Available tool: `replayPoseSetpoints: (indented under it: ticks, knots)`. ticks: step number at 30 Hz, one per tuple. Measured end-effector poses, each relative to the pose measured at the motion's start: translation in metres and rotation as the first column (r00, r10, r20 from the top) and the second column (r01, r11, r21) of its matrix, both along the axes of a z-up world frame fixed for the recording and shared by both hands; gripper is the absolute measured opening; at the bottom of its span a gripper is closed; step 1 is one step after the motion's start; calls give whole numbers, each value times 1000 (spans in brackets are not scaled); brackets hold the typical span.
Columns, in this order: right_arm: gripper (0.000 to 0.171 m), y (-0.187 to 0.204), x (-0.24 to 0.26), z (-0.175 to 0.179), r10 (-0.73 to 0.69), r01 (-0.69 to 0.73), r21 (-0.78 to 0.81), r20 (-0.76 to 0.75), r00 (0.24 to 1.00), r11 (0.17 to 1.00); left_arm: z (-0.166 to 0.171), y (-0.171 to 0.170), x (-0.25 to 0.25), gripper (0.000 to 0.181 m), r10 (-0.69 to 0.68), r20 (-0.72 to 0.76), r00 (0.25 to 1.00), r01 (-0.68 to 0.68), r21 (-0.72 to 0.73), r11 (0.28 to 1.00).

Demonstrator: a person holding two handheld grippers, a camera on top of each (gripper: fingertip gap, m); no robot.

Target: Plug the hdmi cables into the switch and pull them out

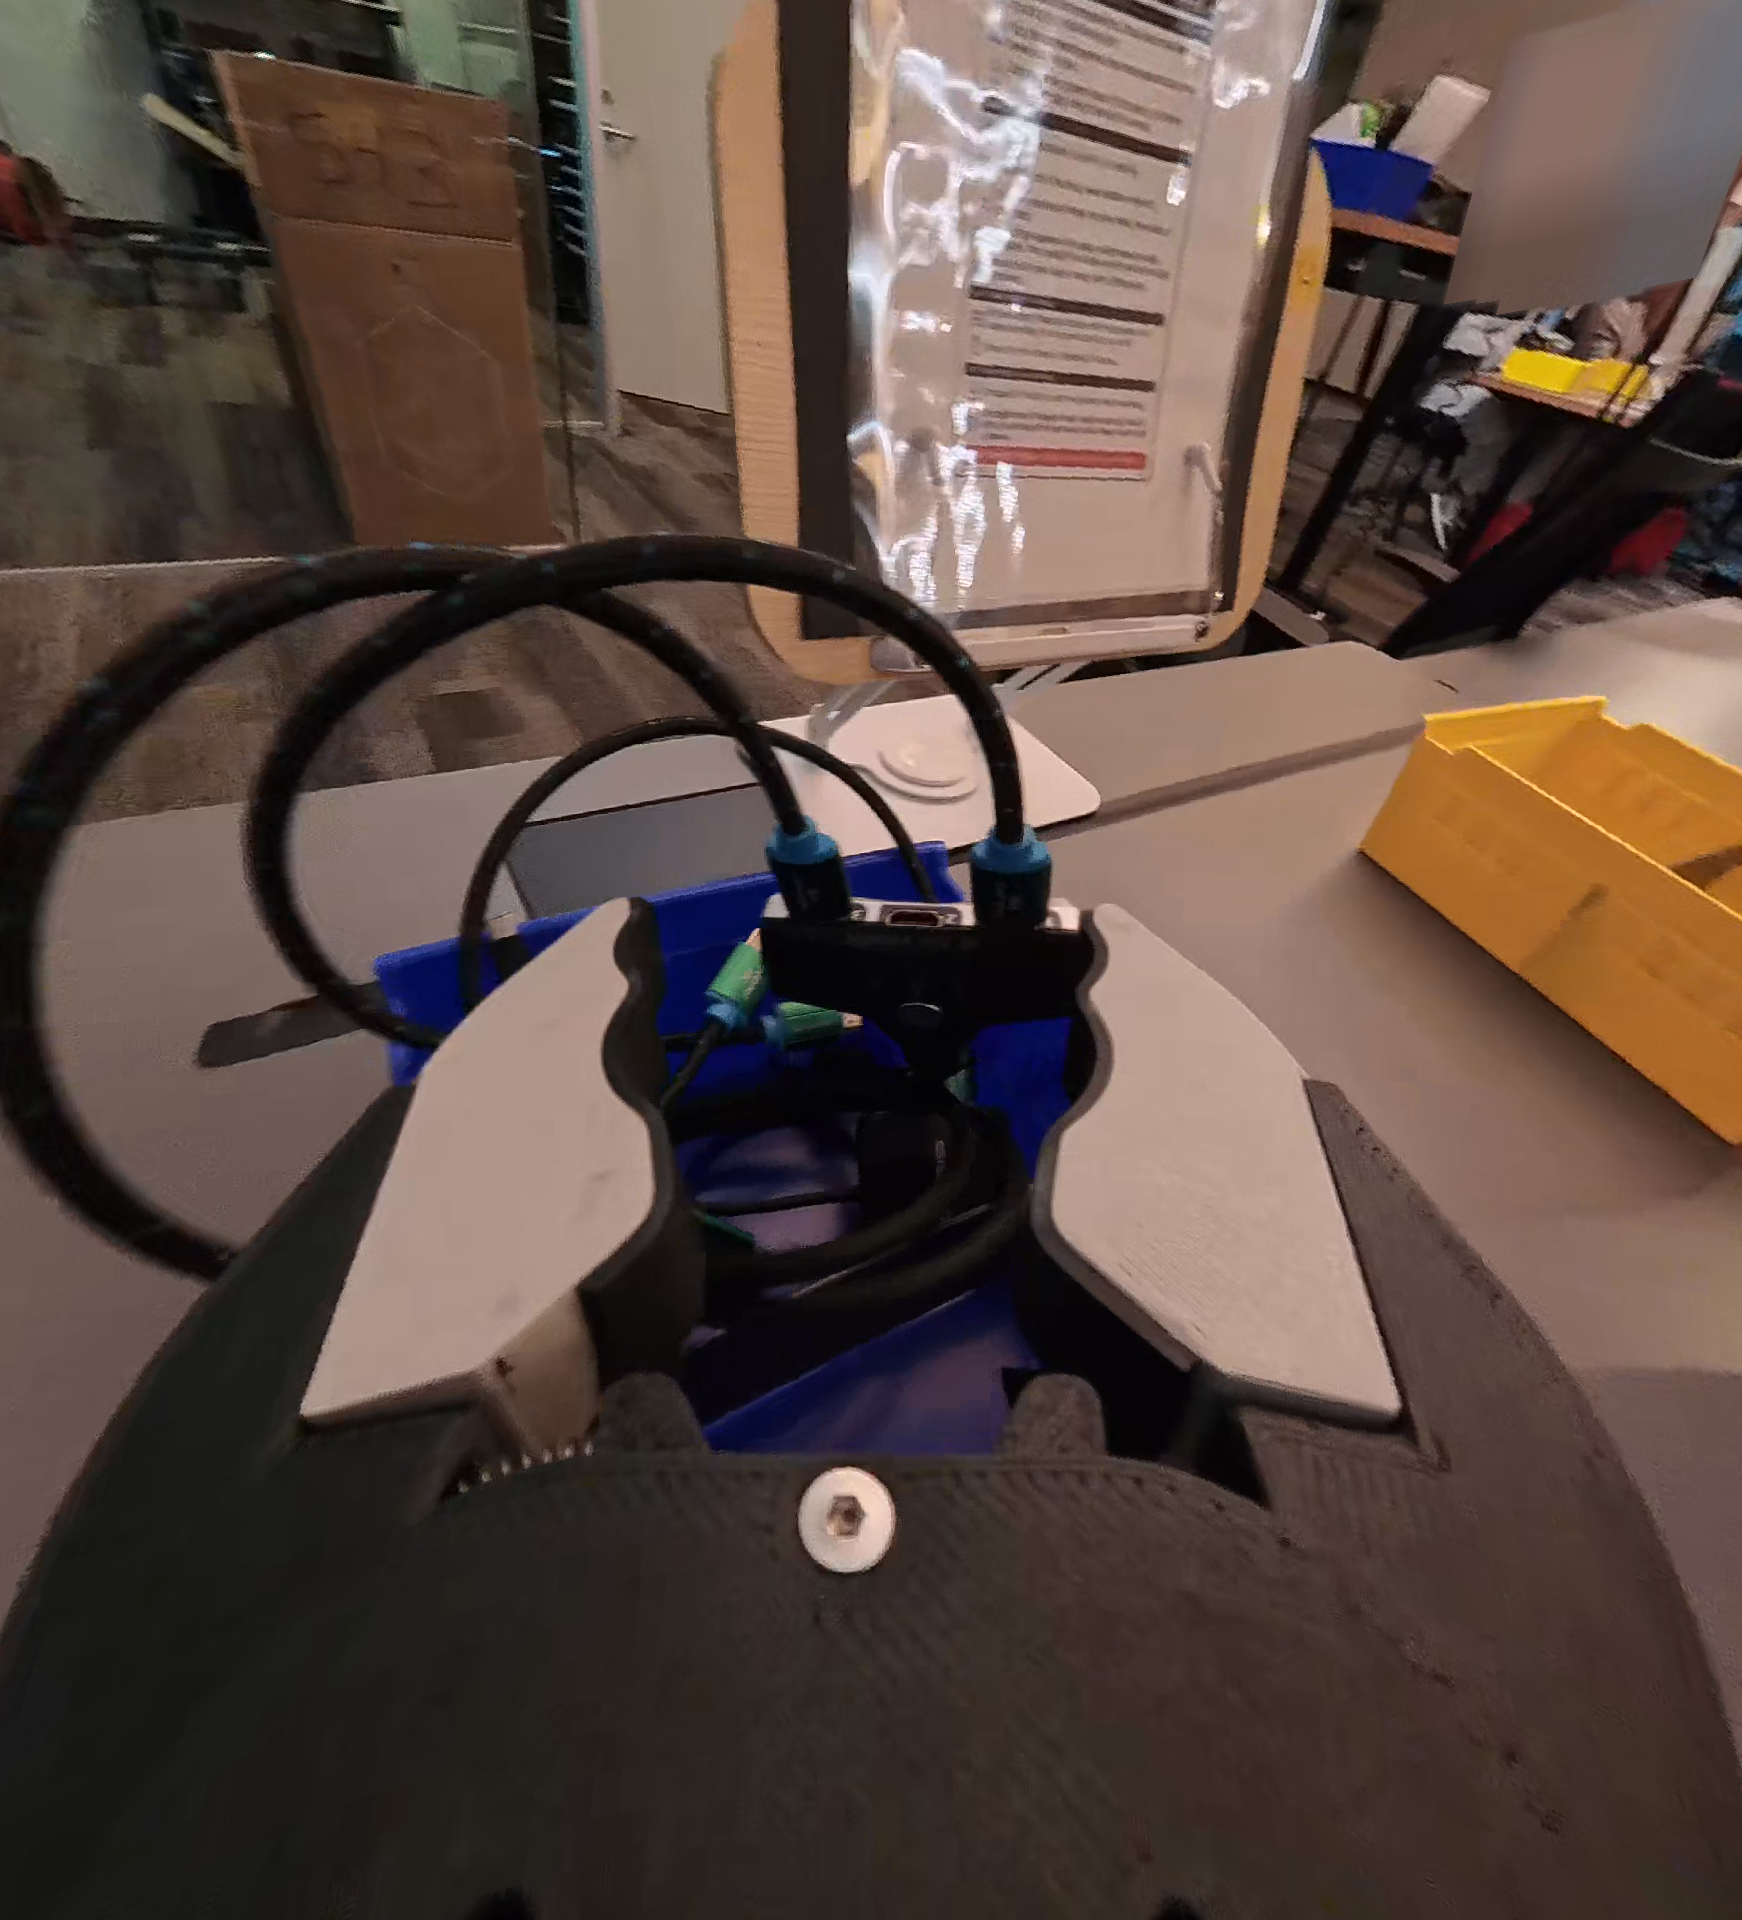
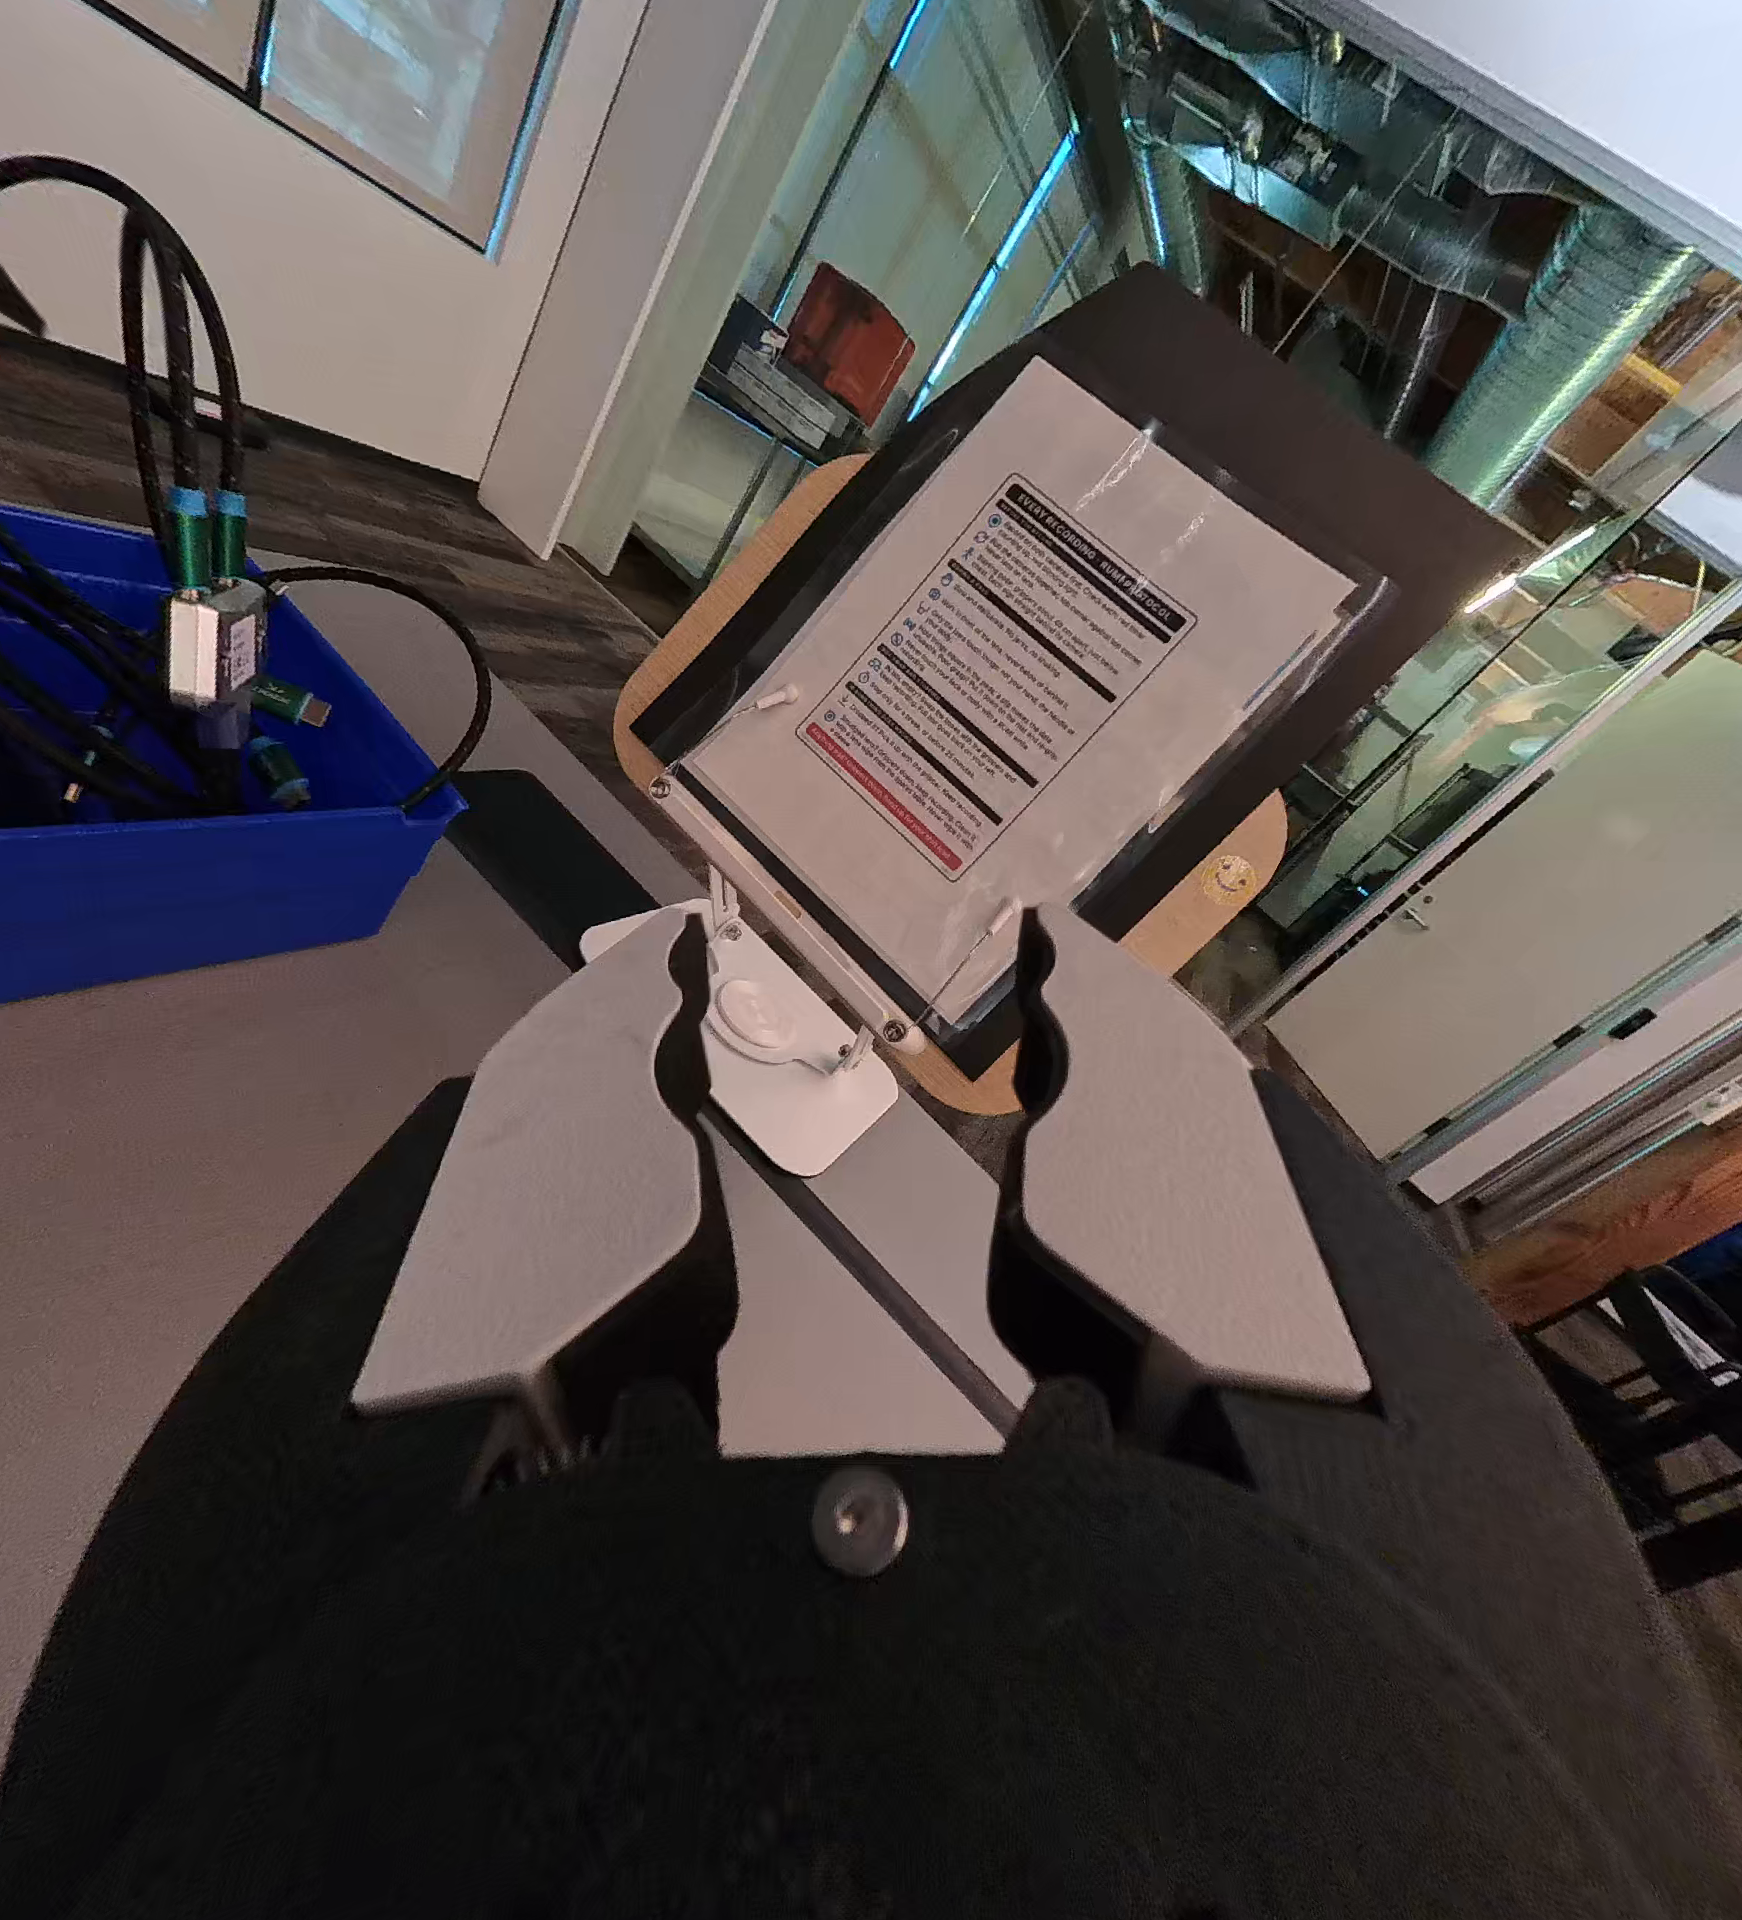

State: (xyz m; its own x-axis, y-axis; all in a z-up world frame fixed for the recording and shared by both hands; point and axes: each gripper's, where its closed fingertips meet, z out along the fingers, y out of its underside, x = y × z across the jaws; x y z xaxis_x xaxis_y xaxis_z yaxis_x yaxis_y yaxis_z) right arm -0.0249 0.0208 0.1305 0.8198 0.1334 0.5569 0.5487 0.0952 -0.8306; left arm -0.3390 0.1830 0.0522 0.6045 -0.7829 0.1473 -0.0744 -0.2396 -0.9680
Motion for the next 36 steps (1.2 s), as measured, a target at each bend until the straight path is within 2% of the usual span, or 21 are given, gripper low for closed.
replayPoseSetpoints:
  ticks: [6, 11, 14, 16, 19, 20, 21, 23, 25, 27, 28, 31, 33, 36]
  knots:
    - [58, 0, 8, -4, -13, 13, -14, 11, 1000, 1000, -5, -5, 30, 88, -75, -50, 996, 77, 43, 996]
    - [58, 2, 11, -8, -12, 13, -35, 25, 1000, 999, -17, 13, 31, 84, 35, -111, 993, -33, 17, 999]
    - [57, 2, 12, -11, -13, 15, -45, 44, 999, 999, -33, 29, 23, 75, 97, -48, 994, -101, -104, 989]
    - [57, 2, 12, -11, -15, 18, -49, 56, 998, 999, -38, 30, 29, 72, 40, 65, 997, -26, -202, 979]
    - [58, 2, 12, -14, -3, 8, -62, 67, 998, 998, -41, 19, 41, 70, -135, 156, 978, 161, -170, 972]
    - [58, 1, 11, -15, 6, -1, -69, 72, 997, 998, -44, 16, 42, 75, -187, 130, 974, 203, -125, 971]
    - [58, 1, 10, -16, 16, -10, -74, 79, 997, 997, -46, 13, 42, 88, -232, 76, 970, 237, -67, 969]
    - [58, 1, 8, -18, 31, -24, -79, 98, 995, 997, -45, 16, 39, 102, -249, -63, 966, 253, 71, 965]
    - [58, 0, 9, -19, 37, -27, -83, 120, 992, 996, -35, 15, 37, 103, -242, -132, 961, 263, 177, 948]
    - [57, 0, 7, -21, 59, -47, -87, 144, 988, 995, -27, 12, 37, 96, -239, -174, 955, 278, 257, 925]
    - [57, 1, 7, -23, 74, -60, -91, 155, 985, 994, -30, 10, 37, 95, -251, -242, 937, 311, 255, 915]
    - [57, 3, 8, -25, 87, -69, -103, 186, 979, 992, -49, 13, 25, 90, -256, -476, 841, 355, 128, 926]
    - [56, 4, 9, -25, 84, -64, -99, 212, 974, 993, -58, 18, 20, 86, -270, -563, 781, 367, 65, 928]
    - [53, 3, 8, -25, 98, -77, -96, 235, 967, 992, -68, 36, 23, 86, -246, -638, 730, 380, 80, 922]
